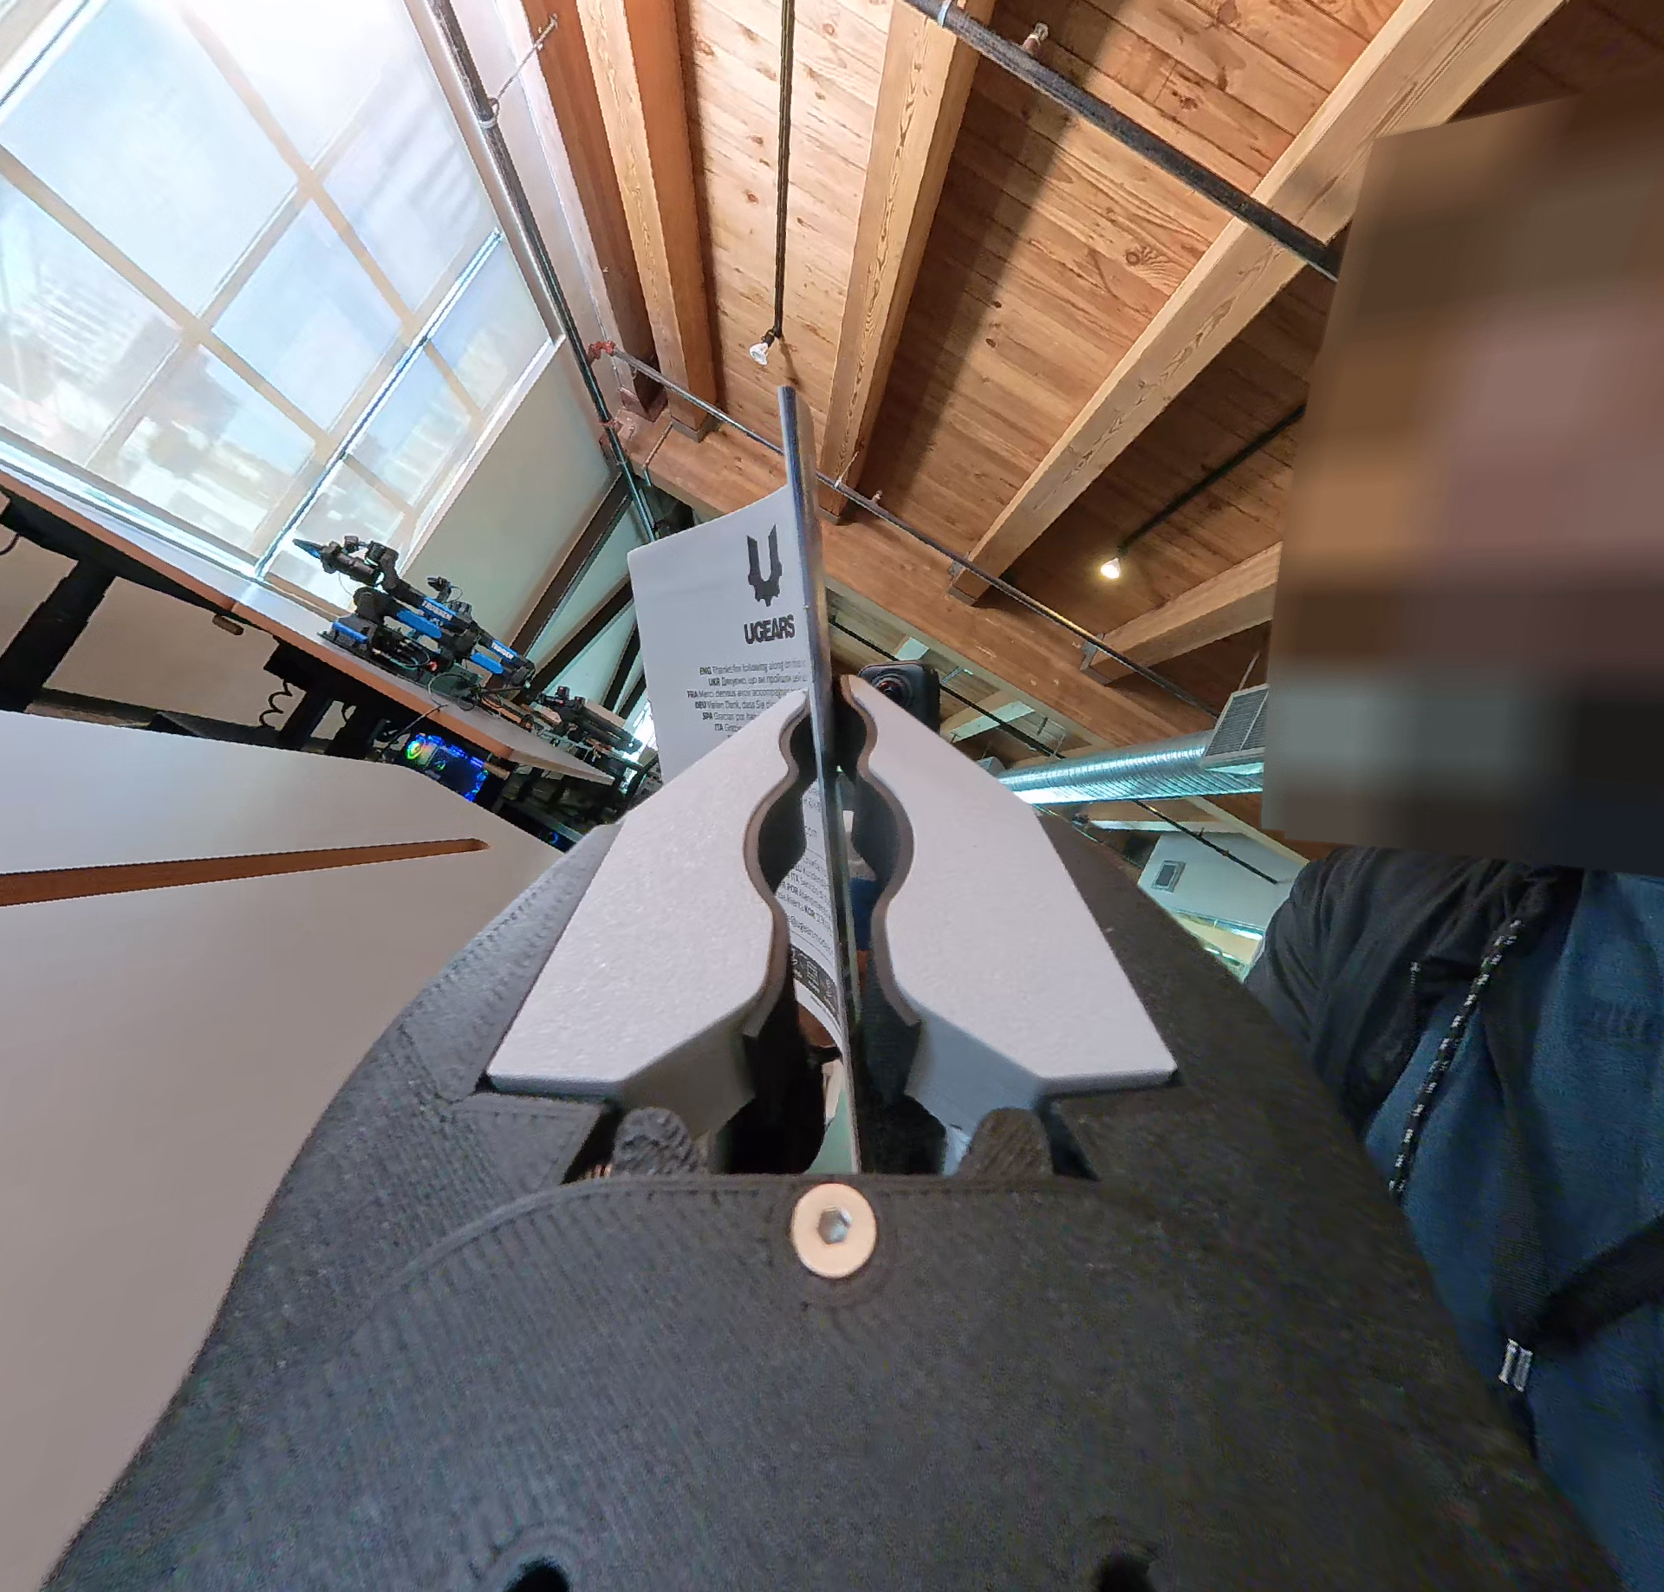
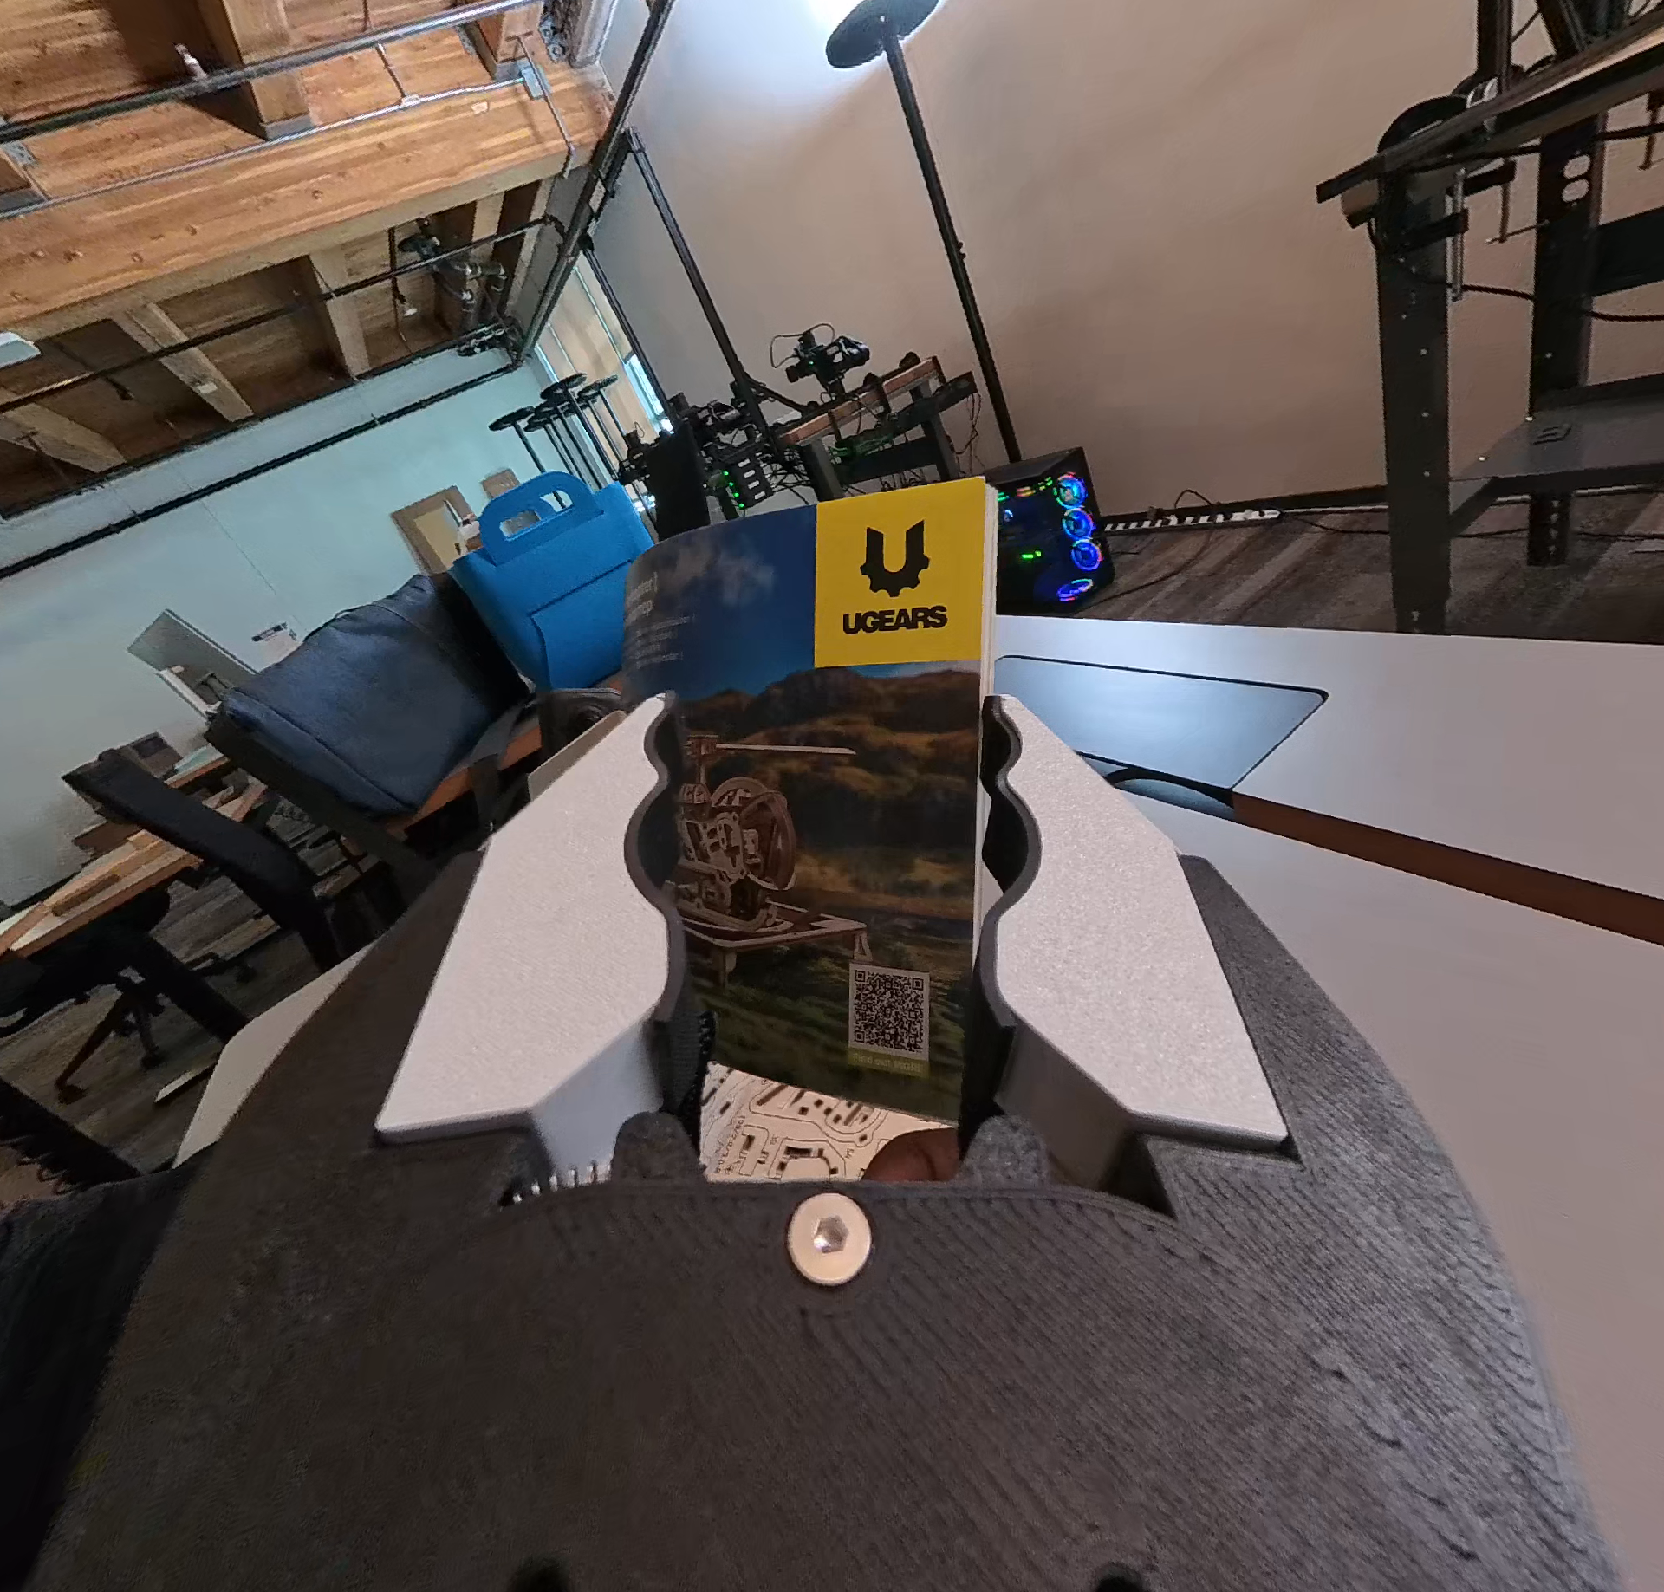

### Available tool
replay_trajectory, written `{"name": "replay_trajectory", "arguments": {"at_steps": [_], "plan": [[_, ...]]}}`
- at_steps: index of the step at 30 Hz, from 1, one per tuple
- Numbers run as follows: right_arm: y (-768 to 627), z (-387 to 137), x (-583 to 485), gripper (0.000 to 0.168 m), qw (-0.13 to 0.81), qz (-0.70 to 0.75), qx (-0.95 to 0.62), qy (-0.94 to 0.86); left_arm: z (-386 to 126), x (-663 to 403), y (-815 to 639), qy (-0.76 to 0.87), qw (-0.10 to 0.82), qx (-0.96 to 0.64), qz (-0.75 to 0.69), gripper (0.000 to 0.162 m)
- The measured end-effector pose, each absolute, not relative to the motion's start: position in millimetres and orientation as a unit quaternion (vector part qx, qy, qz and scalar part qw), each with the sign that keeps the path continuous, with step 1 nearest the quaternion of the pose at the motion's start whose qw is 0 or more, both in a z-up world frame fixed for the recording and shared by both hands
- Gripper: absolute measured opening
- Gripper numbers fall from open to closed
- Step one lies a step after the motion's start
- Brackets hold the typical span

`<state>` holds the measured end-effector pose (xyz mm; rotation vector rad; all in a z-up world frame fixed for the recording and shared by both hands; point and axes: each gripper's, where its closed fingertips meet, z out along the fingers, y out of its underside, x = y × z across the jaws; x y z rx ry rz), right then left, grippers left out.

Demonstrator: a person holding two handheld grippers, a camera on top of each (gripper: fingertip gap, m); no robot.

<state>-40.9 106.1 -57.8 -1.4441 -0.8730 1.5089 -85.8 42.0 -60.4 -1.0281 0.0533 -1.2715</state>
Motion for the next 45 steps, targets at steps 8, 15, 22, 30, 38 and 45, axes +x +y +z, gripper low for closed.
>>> {"name": "replay_trajectory", "arguments": {"at_steps": [8,15,22,30,38,45], "plan": [[104.0,-55.5,-40.4,0.067,0.414,0.617,-0.573,-0.346,-59.8,-87.4,41.9,0.019,0.682,-0.454,-0.573,0.002],[99.1,-52.3,-39.8,0.068,0.417,0.611,-0.566,-0.363,-63.6,-96.0,47.7,-0.007,0.687,-0.461,-0.562,0.002],[90.3,-51.2,-41.0,0.066,0.413,0.606,-0.558,-0.389,-68.3,-102.9,52.6,-0.032,0.686,-0.466,-0.557,0.001],[74.2,-55.9,-47.7,0.066,0.399,0.600,-0.550,-0.421,-71.3,-100.8,55.5,-0.038,0.681,-0.471,-0.559,0.002],[42.1,-49.7,-44.8,0.064,0.361,0.626,-0.501,-0.476,-83.4,-115.2,68.1,-0.101,0.676,-0.485,-0.545,0.002],[36.8,-84.4,-54.3,0.063,0.299,0.601,-0.545,-0.503,-98.0,-112.7,79.6,-0.132,0.659,-0.521,-0.527,0.002]]}}
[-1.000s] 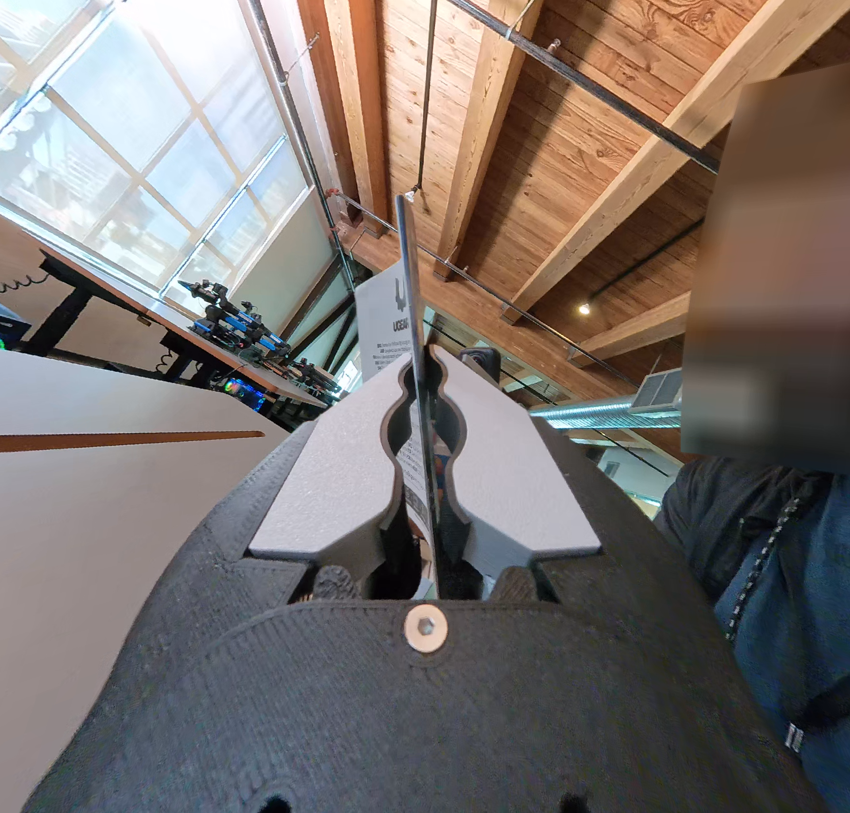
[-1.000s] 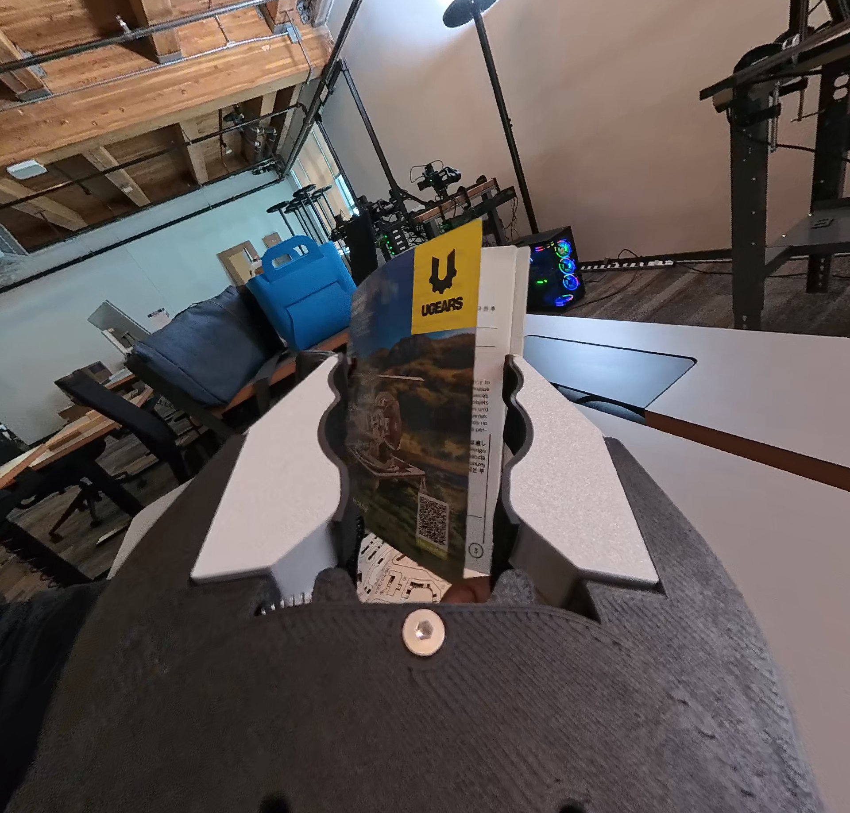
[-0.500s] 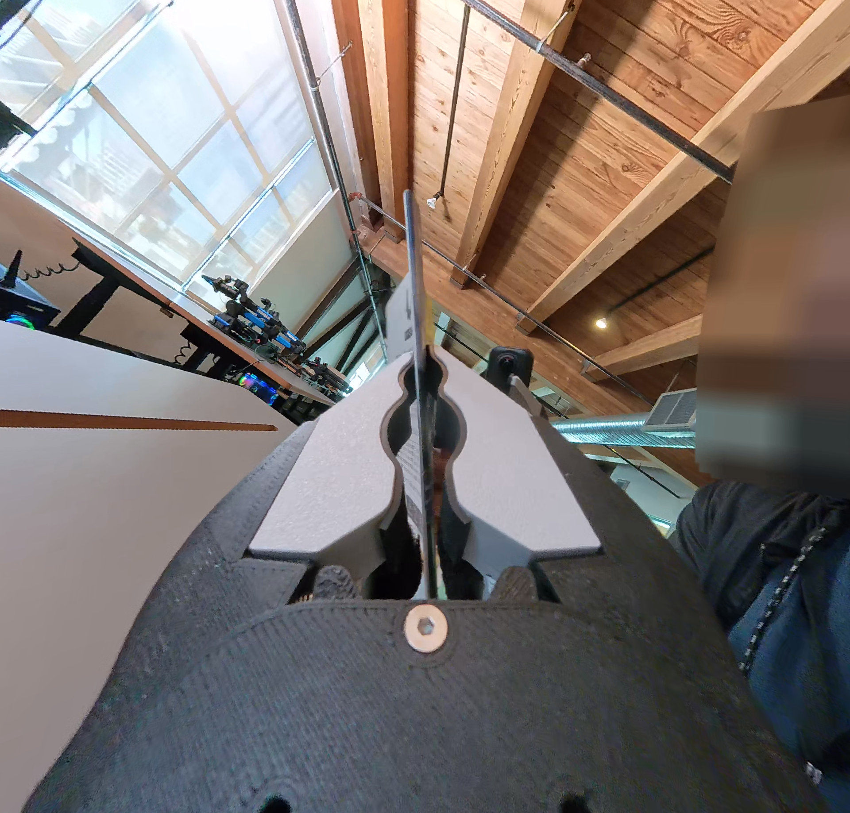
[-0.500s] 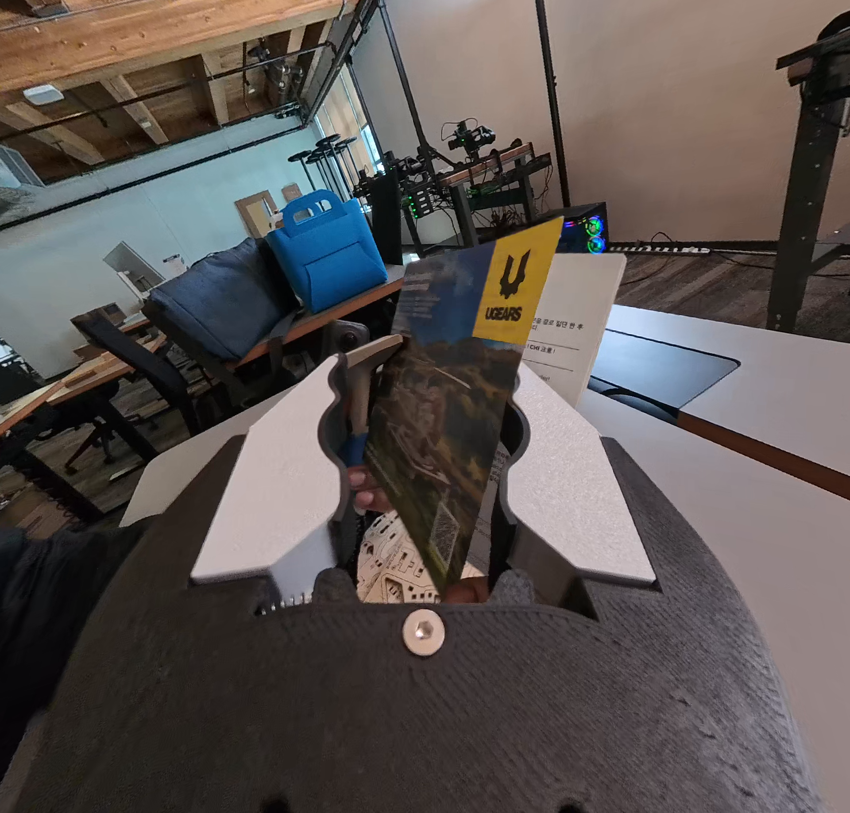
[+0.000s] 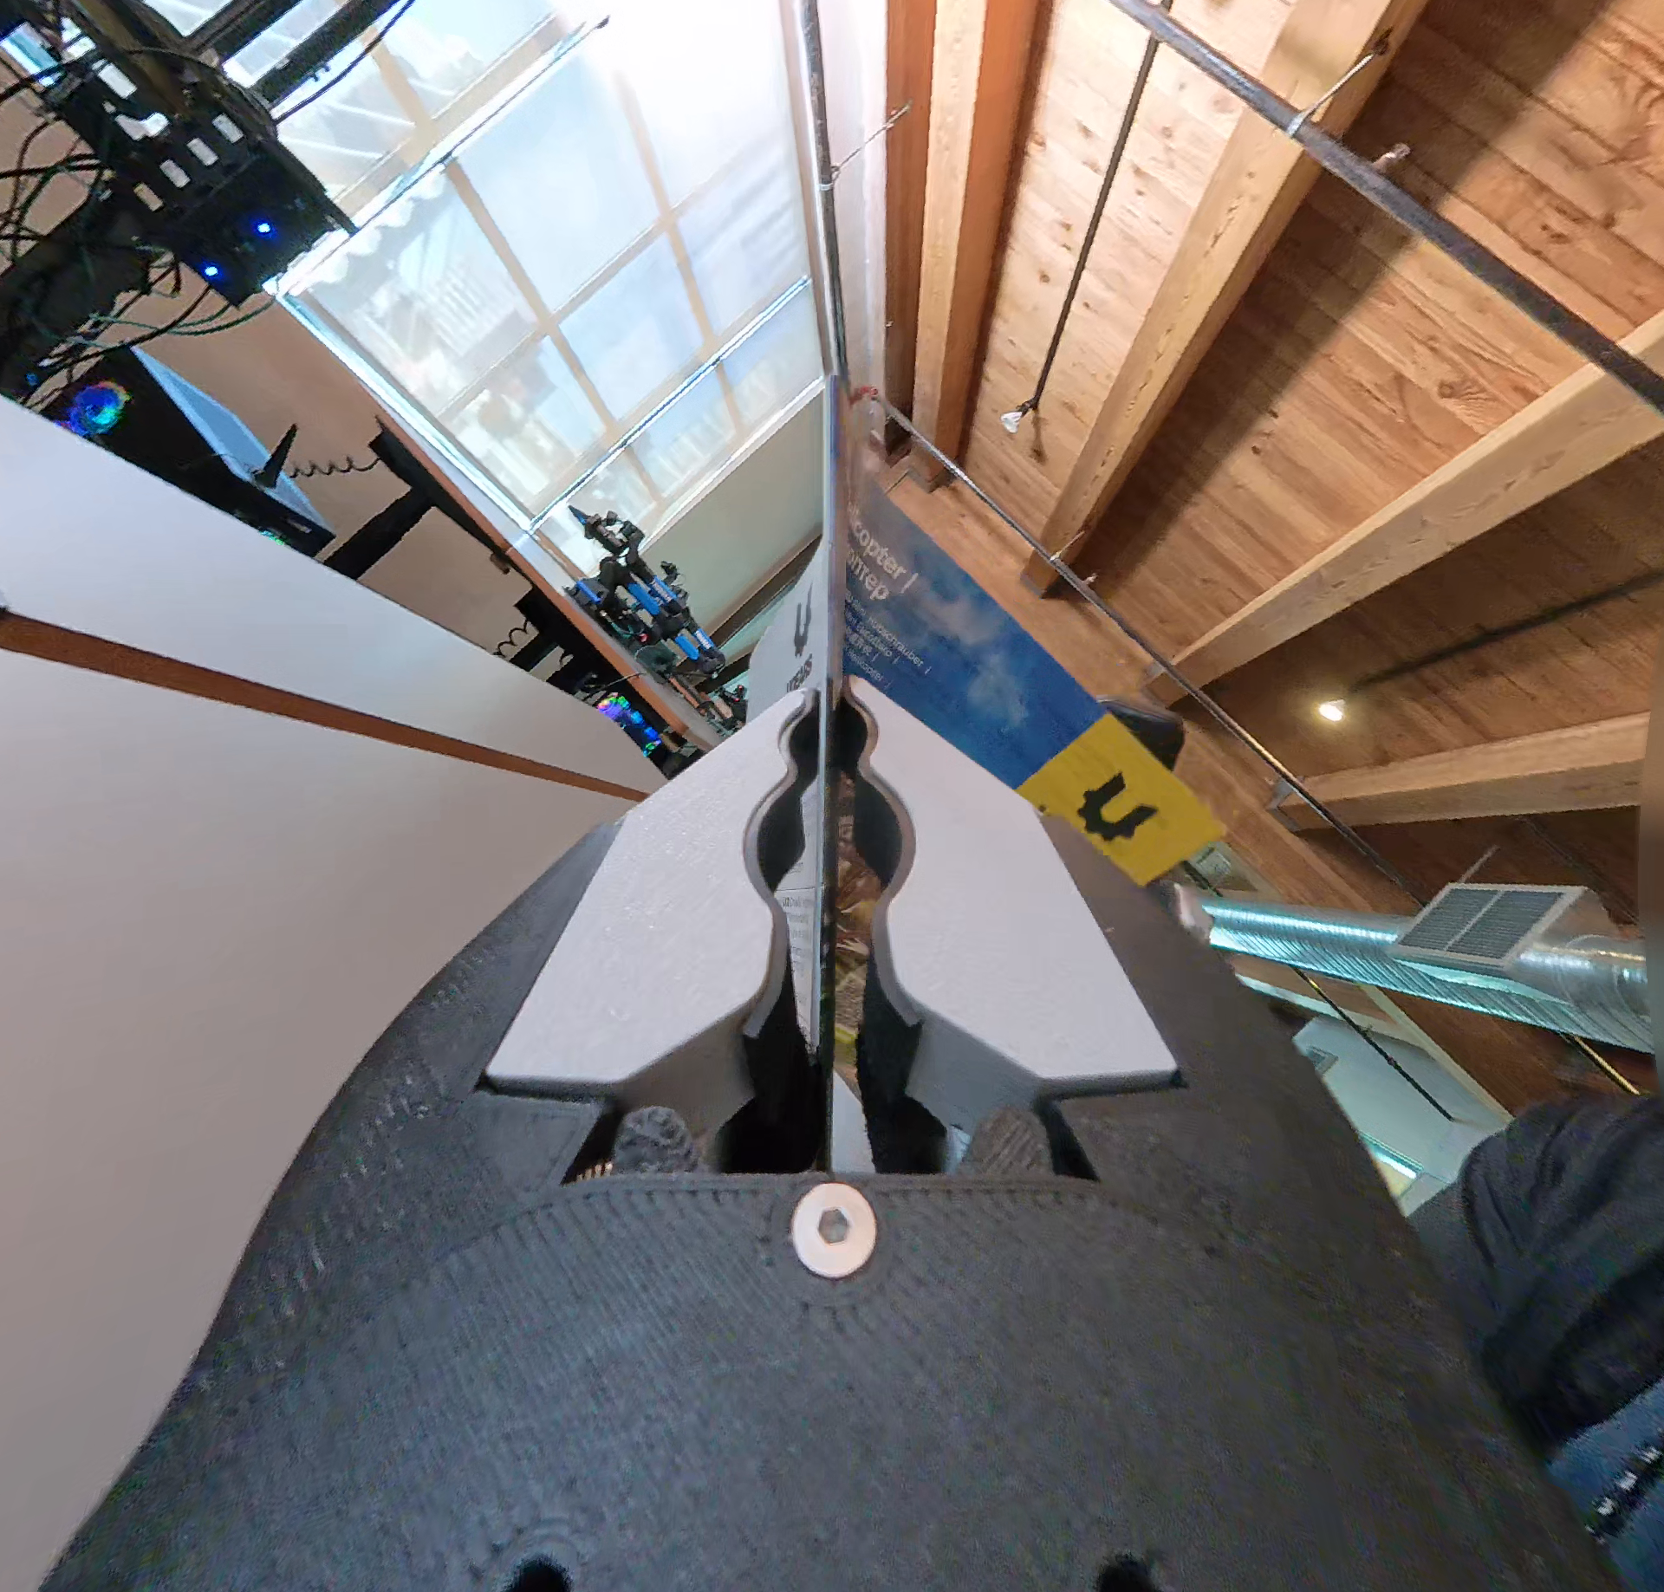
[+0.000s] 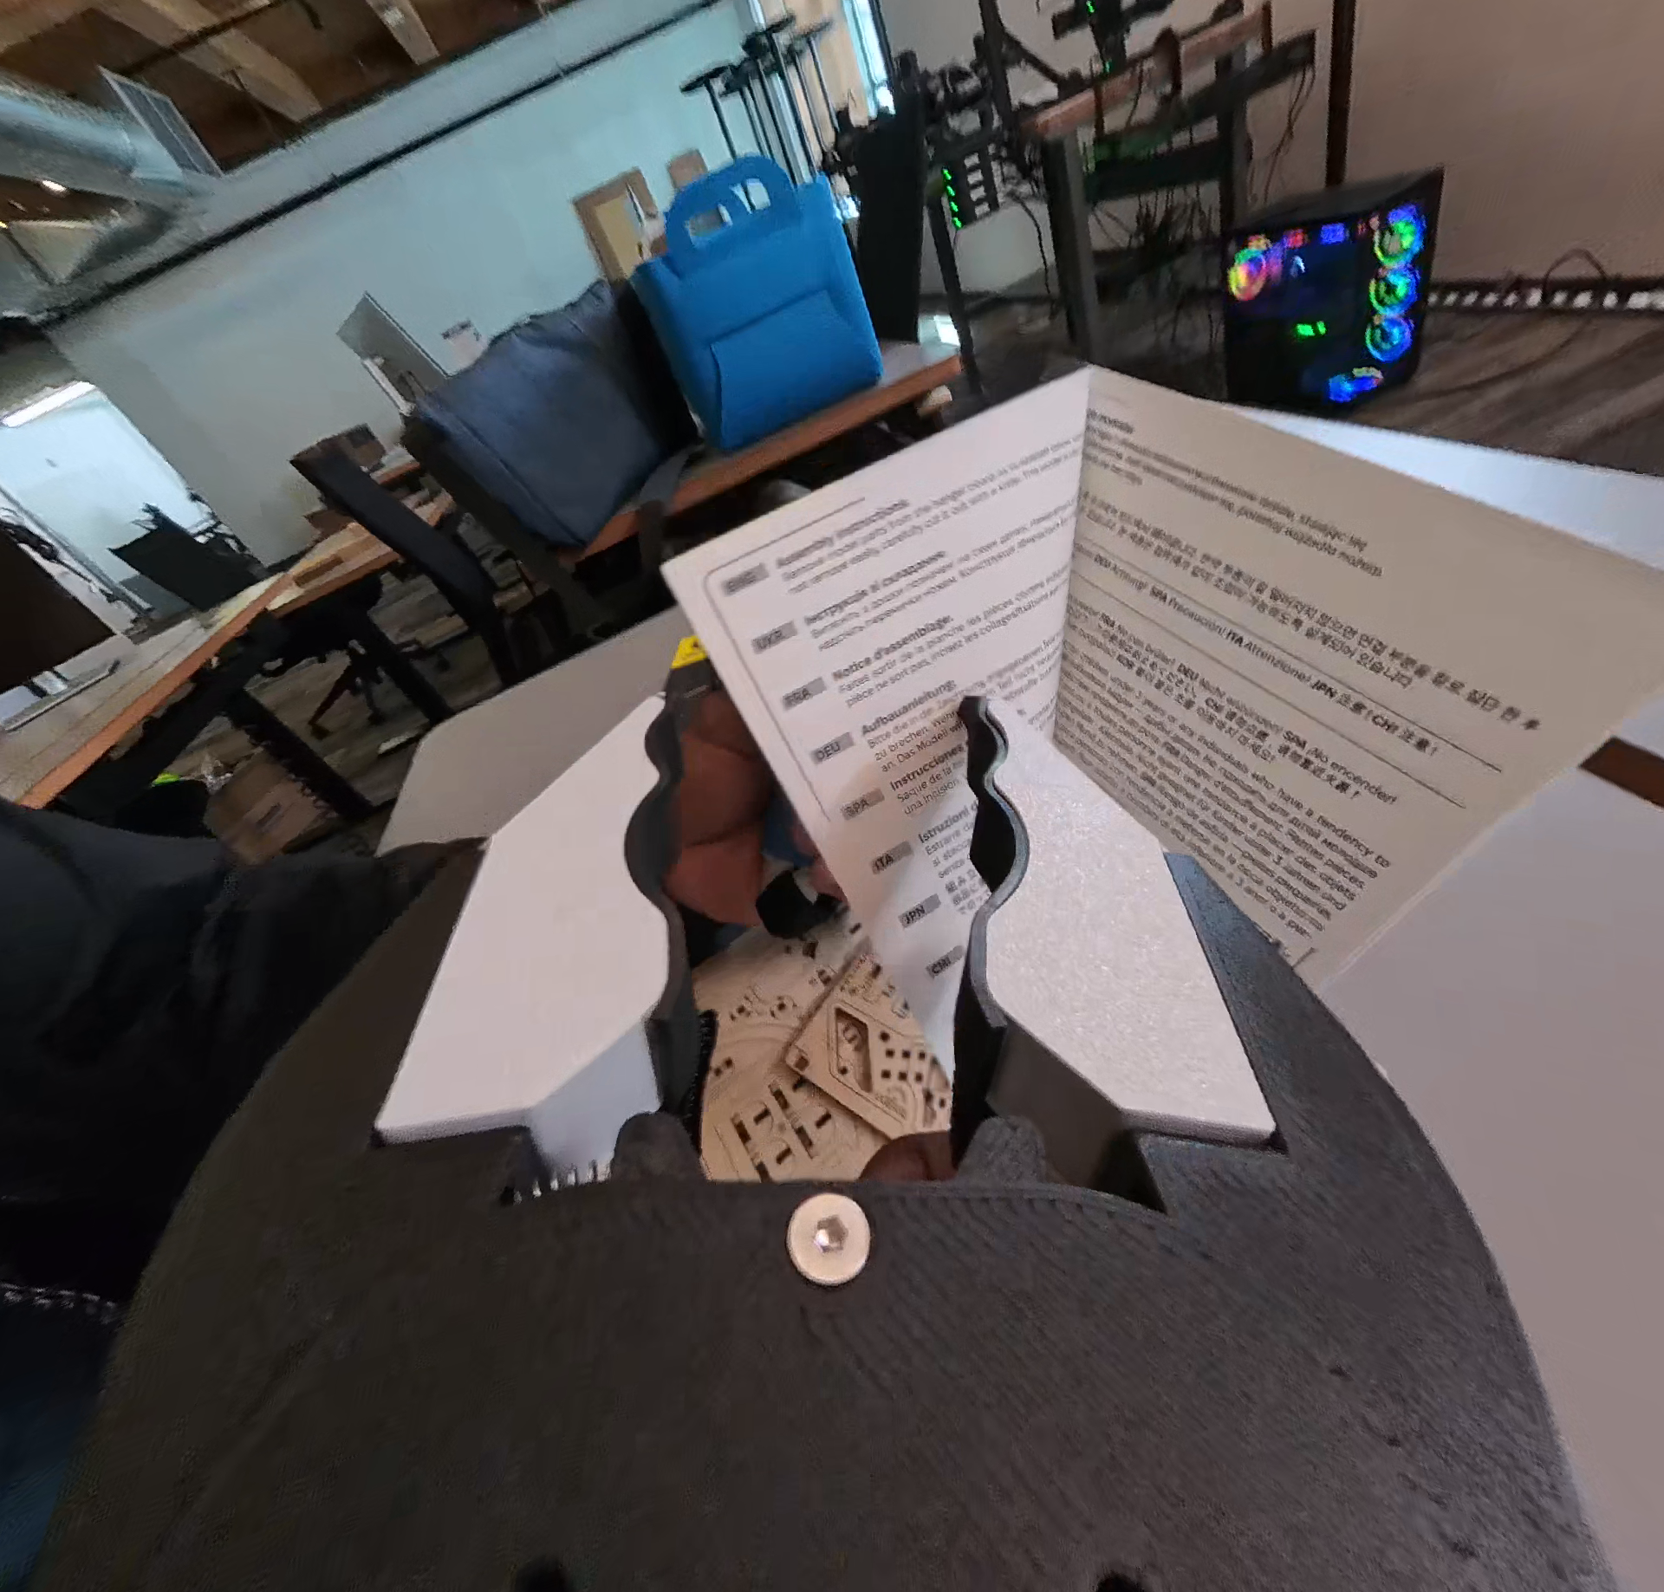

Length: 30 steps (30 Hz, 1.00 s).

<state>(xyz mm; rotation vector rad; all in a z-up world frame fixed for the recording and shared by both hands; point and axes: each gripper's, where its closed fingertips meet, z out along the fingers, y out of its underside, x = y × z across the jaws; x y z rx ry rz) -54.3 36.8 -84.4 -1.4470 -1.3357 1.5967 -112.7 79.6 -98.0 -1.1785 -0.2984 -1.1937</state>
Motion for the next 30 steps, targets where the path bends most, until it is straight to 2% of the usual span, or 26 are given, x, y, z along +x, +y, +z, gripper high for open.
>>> {"name": "replay_trajectory", "arguments": {"at_steps": [5,15,17,19,22,23,26,30], "plan": [[52.7,-105.8,-55.5,0.063,0.286,0.569,-0.592,-0.494,-111.2,-111.4,87.9,-0.152,0.643,-0.551,-0.511,0.002],[68.0,-115.1,-48.7,0.062,0.255,0.586,-0.614,-0.463,-112.7,-113.8,88.6,-0.157,0.639,-0.555,-0.509,0.002],[70.3,-120.6,-48.5,0.054,0.250,0.576,-0.626,-0.463,-114.2,-113.5,89.4,-0.157,0.637,-0.560,-0.506,0.003],[74.5,-124.5,-47.7,0.037,0.244,0.572,-0.638,-0.454,-115.7,-113.3,90.2,-0.156,0.636,-0.568,-0.499,0.003],[83.9,-123.5,-44.7,0.006,0.235,0.589,-0.650,-0.419,-118.6,-112.6,91.6,-0.150,0.634,-0.586,-0.482,0.011],[88.3,-122.6,-43.5,0.000,0.233,0.597,-0.654,-0.402,-119.6,-112.4,92.2,-0.148,0.632,-0.593,-0.476,0.014],[96.7,-123.8,-40.4,0.000,0.217,0.612,-0.665,-0.369,-121.6,-113.4,93.9,-0.148,0.628,-0.610,-0.459,0.022],[104.5,-121.3,-38.6,0.000,0.215,0.623,-0.672,-0.338,-125.1,-118.6,95.0,-0.144,0.624,-0.648,-0.411,0.055]]}}
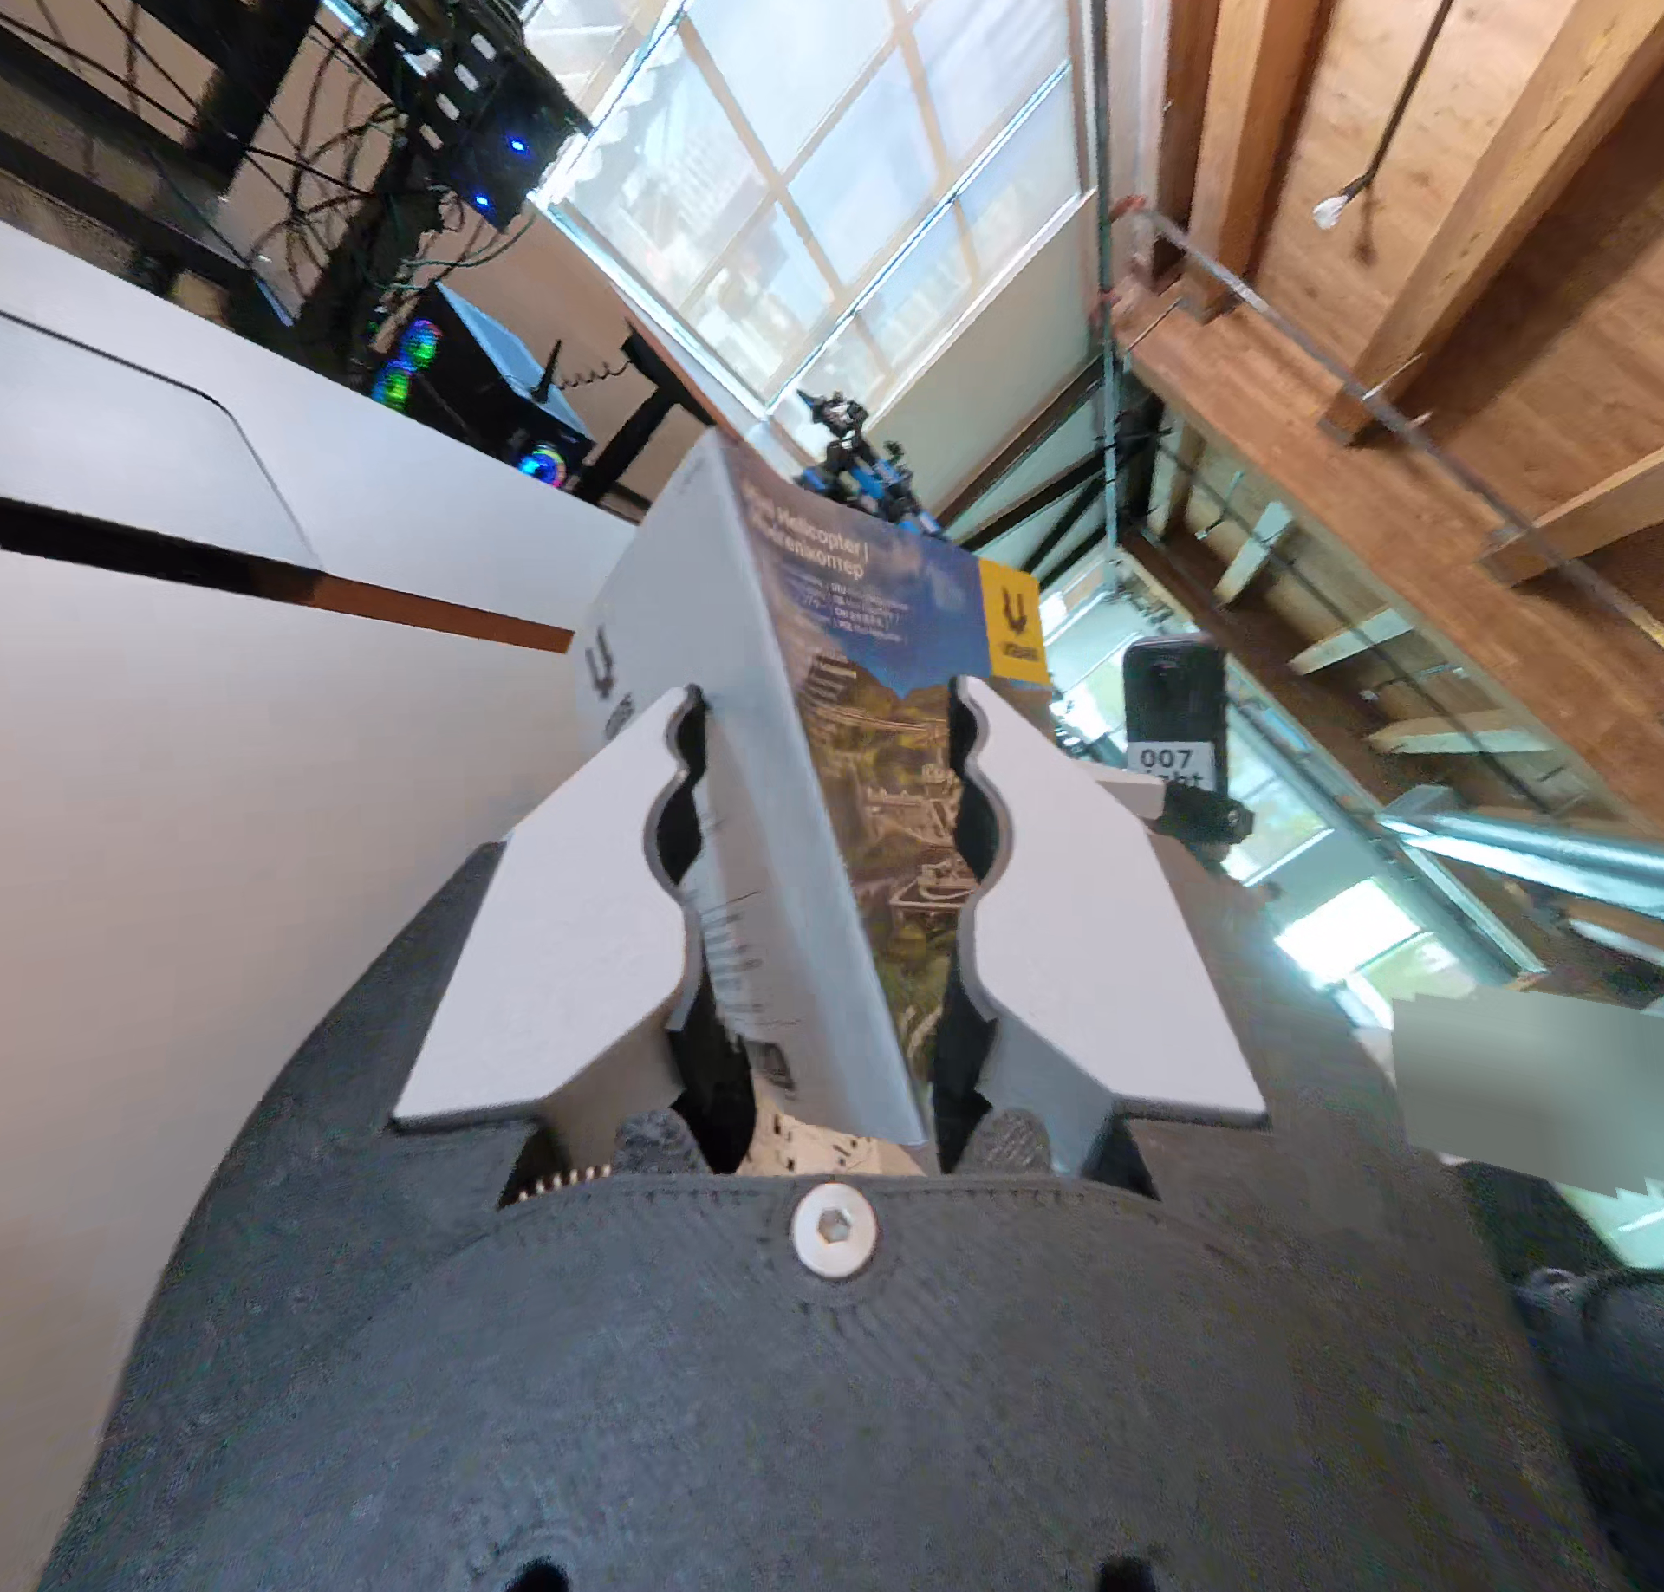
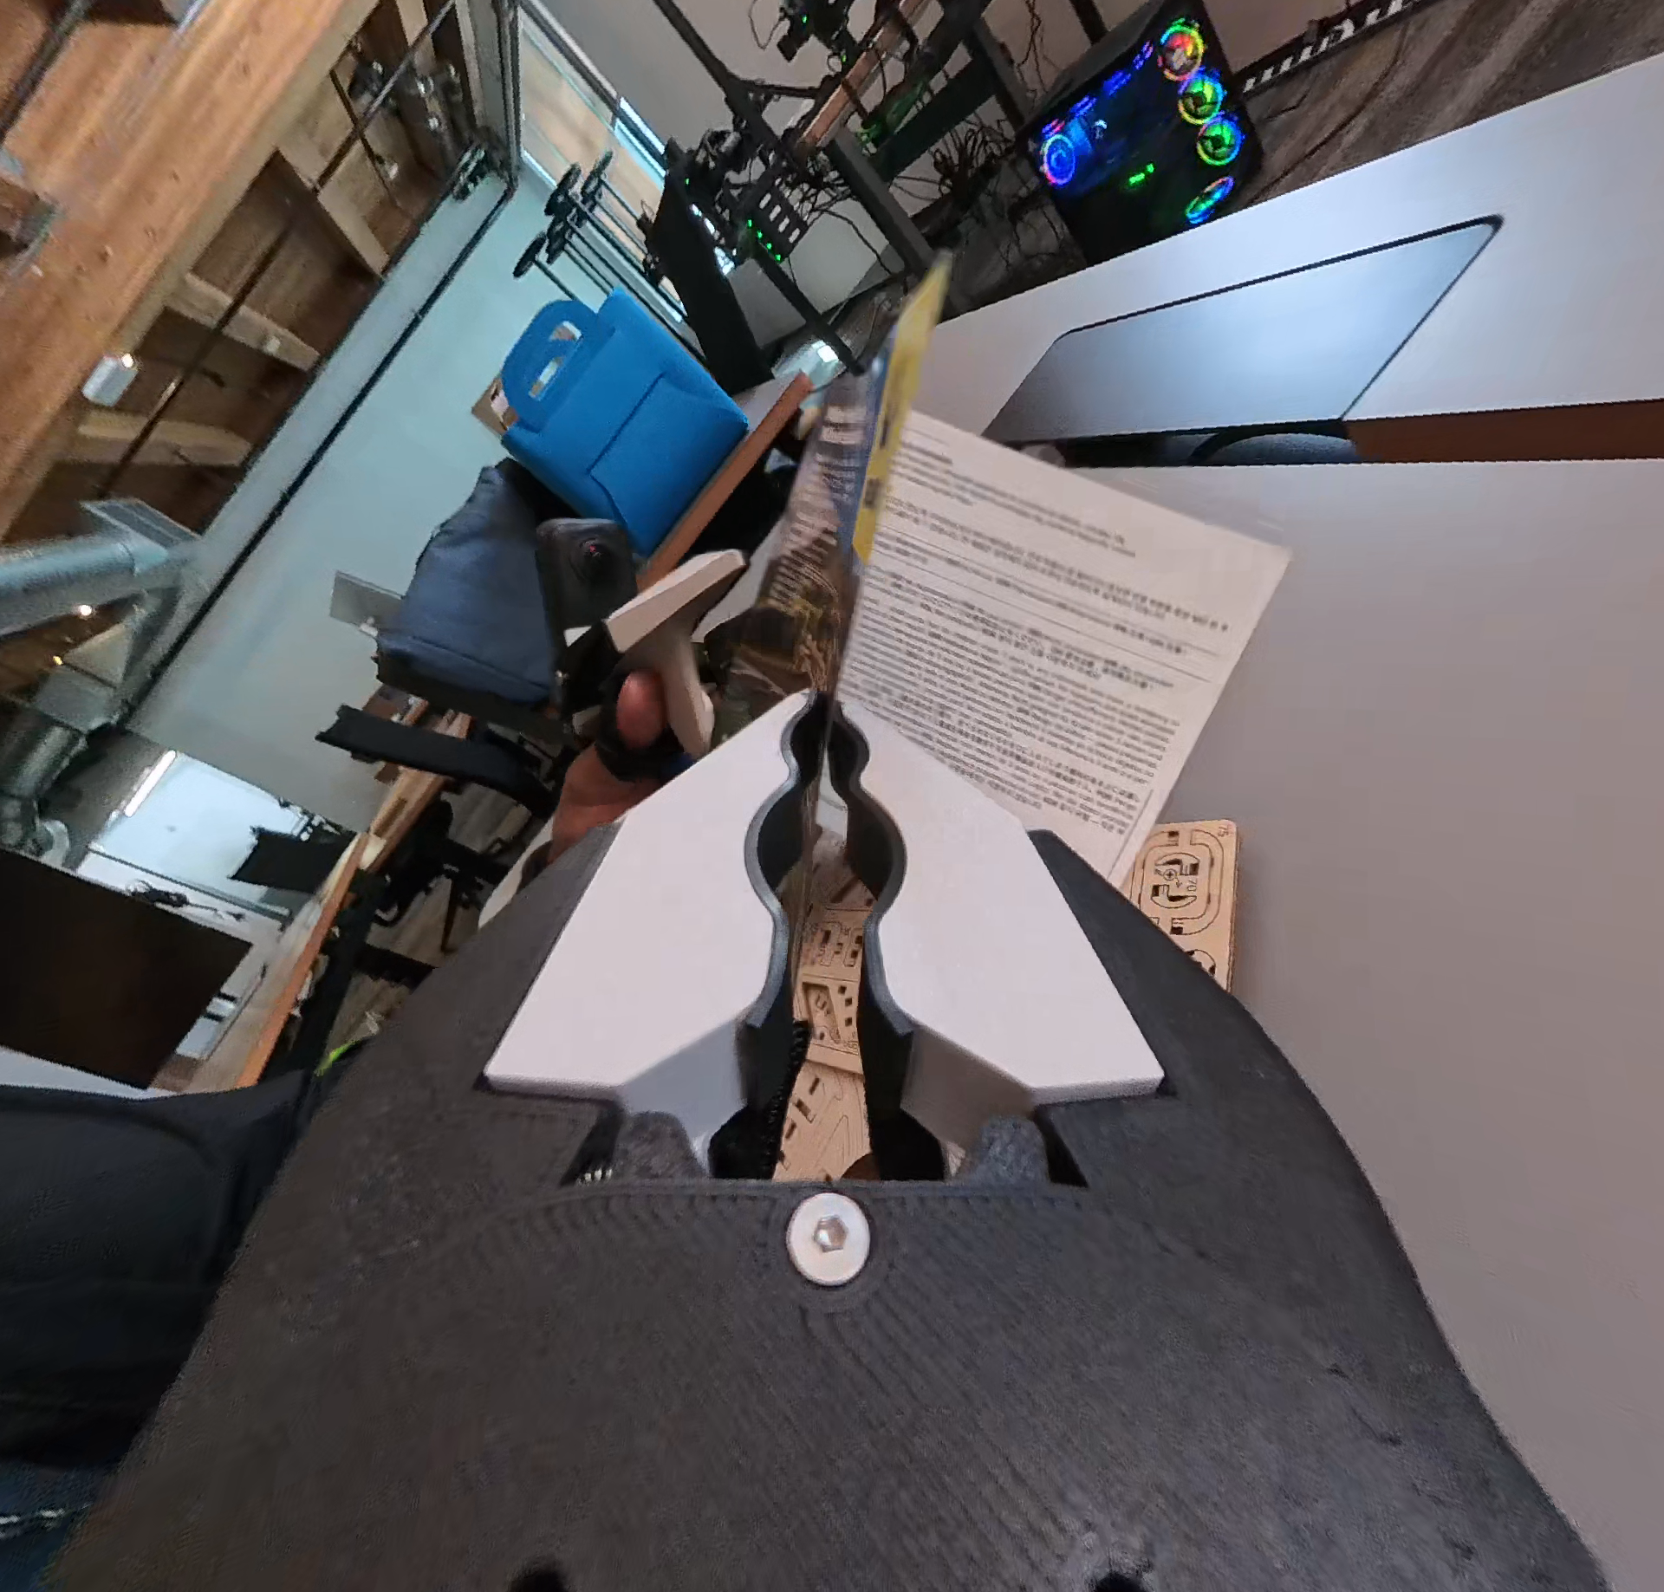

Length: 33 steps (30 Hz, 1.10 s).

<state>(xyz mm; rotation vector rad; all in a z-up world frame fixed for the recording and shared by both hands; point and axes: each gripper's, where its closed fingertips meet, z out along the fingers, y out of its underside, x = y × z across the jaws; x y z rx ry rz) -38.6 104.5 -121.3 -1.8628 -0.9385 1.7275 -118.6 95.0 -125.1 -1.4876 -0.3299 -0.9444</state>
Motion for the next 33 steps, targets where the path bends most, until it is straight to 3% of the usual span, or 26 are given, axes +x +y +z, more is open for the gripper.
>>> {"name": "replay_trajectory", "arguments": {"at_steps": [7,12,17,23,31,33], "plan": [[111.4,-113.0,-40.0,0.000,0.208,0.654,-0.672,-0.278,-112.2,-122.5,81.8,-0.055,0.655,-0.717,-0.233,0.092],[116.9,-104.2,-40.3,0.000,0.205,0.680,-0.667,-0.225,-103.1,-92.2,68.5,0.090,0.662,-0.729,-0.146,0.092],[117.5,-99.0,-41.4,0.000,0.195,0.700,-0.660,-0.193,-132.6,-59.8,68.9,0.214,0.622,-0.750,-0.069,0.090],[114.2,-99.7,-44.8,0.000,0.188,0.703,-0.661,-0.183,-159.4,-46.3,78.1,0.265,0.590,-0.763,0.007,0.077],[112.5,-99.1,-47.0,0.001,0.185,0.708,-0.658,-0.179,-154.5,-59.5,89.0,0.179,0.611,-0.771,0.010,0.009],[112.7,-100.0,-47.8,0.014,0.182,0.708,-0.658,-0.179,-152.7,-68.7,91.7,0.129,0.617,-0.776,-0.013,0.001]]}}
